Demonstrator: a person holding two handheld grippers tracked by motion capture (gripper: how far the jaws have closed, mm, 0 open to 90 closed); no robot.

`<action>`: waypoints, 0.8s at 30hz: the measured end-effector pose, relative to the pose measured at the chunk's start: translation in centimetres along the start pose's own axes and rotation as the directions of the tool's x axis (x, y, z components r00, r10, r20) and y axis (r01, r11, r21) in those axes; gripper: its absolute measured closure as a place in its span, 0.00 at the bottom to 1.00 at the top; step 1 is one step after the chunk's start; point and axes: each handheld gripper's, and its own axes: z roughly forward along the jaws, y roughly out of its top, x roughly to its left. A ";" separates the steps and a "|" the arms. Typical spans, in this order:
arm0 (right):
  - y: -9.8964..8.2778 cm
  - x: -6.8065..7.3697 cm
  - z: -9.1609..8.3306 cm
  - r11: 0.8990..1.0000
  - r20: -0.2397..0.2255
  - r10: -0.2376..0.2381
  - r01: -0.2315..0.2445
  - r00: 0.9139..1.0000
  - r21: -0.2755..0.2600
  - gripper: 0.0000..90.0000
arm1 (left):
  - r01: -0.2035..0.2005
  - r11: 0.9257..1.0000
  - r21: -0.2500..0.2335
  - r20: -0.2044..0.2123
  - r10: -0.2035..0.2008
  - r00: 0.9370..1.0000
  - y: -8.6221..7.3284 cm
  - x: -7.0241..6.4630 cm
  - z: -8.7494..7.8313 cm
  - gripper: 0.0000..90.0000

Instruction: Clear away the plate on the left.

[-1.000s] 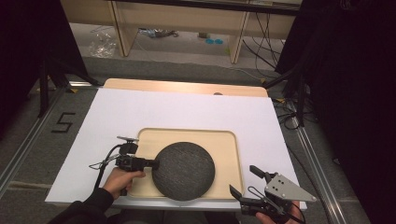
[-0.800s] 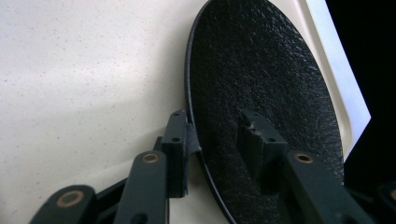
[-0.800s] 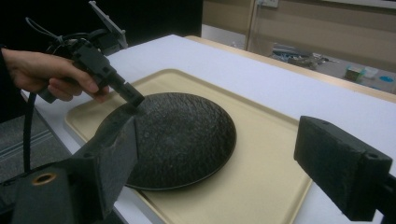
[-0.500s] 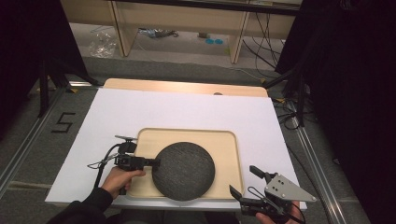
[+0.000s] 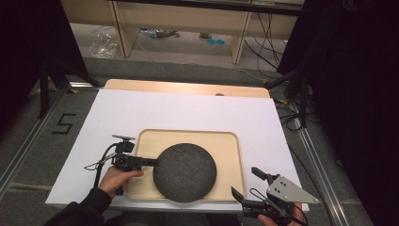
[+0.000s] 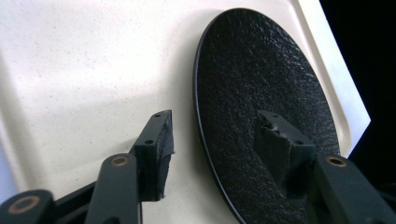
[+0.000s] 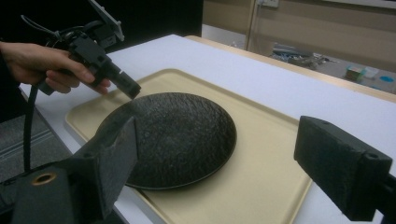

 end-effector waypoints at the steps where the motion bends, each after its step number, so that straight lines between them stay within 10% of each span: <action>1: 0.0 0.0 0.0 1.000 0.001 -0.001 0.001 1.000 0.001 0.17 | 0.002 1.000 0.002 0.000 -0.002 1.000 0.1 0.0 -0.1 0.48; 11: 0.0 0.0 0.0 1.000 -0.001 -0.003 0.003 1.000 0.001 0.17 | -0.079 0.997 -0.024 -0.061 0.077 0.995 0.5 -0.7 -1.0 0.37; 24: 0.0 0.0 -0.1 1.000 0.001 -0.002 0.002 1.000 0.012 0.17 | -0.148 0.984 -0.099 -0.033 0.146 0.989 0.8 -1.5 -2.2 0.29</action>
